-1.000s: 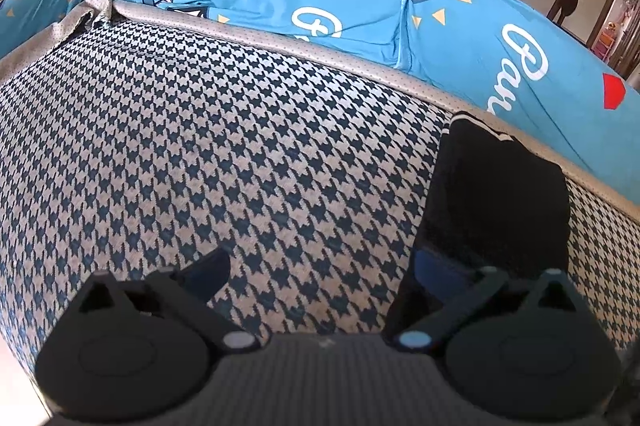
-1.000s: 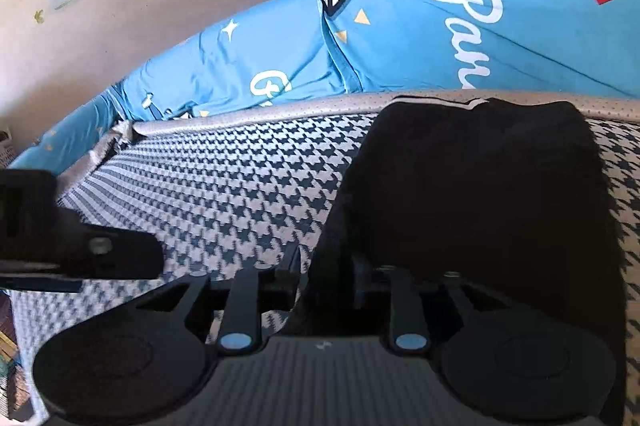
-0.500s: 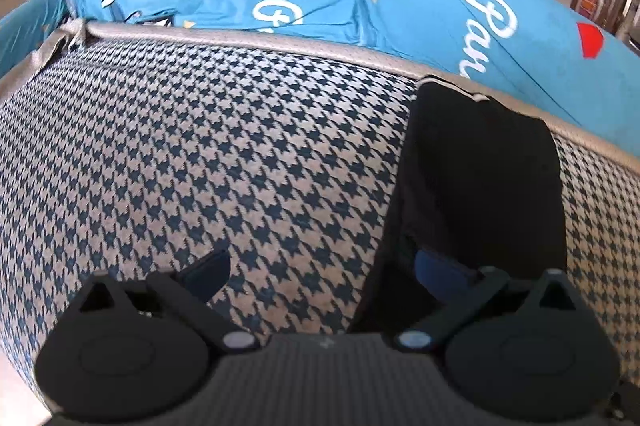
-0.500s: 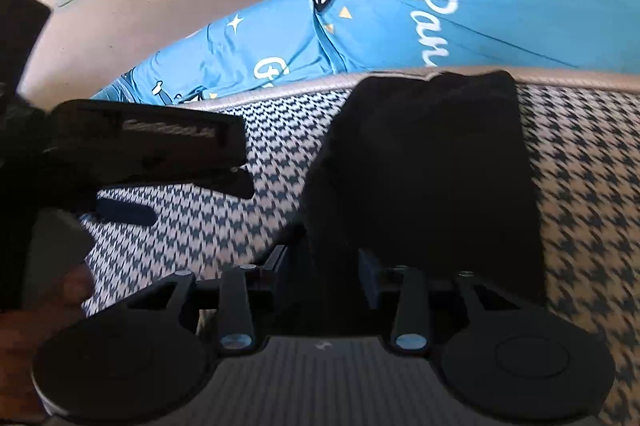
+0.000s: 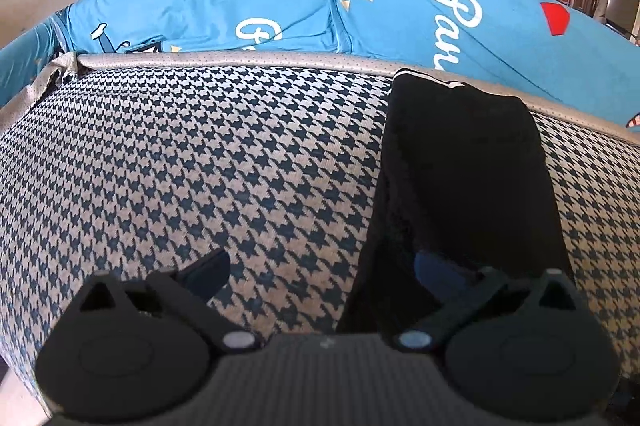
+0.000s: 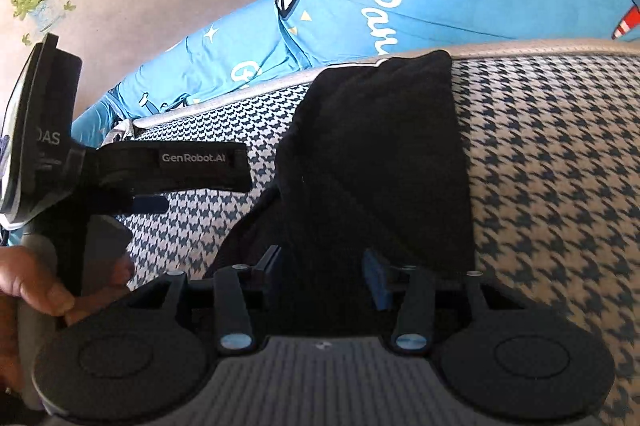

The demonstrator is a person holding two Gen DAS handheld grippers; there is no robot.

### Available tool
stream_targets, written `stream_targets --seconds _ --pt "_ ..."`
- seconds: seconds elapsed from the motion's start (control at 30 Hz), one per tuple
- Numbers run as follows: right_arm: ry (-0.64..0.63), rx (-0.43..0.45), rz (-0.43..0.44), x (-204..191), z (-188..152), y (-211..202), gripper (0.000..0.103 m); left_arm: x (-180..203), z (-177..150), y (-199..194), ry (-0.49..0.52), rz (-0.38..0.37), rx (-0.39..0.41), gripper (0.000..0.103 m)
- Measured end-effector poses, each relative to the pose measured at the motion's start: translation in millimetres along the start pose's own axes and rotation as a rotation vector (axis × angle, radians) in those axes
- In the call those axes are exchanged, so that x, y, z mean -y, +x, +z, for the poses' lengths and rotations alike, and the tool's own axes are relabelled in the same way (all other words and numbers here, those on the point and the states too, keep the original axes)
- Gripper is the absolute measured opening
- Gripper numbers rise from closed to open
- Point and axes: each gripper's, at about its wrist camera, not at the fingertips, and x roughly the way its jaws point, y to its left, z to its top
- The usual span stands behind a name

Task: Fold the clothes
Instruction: 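Open the right gripper to release the folded shirt and withdraw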

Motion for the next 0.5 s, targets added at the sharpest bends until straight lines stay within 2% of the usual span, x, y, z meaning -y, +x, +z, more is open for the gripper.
stream_targets --seconds 0.2,0.5 --pt "-0.011 -0.004 -0.007 4 -17 -26 0.045 -14 -21 -16 -0.068 -0.033 -0.012 0.103" --pt "-0.055 -0.004 -0.007 8 -45 -54 0.045 -20 -45 -42 -0.09 -0.03 0.012 0.103"
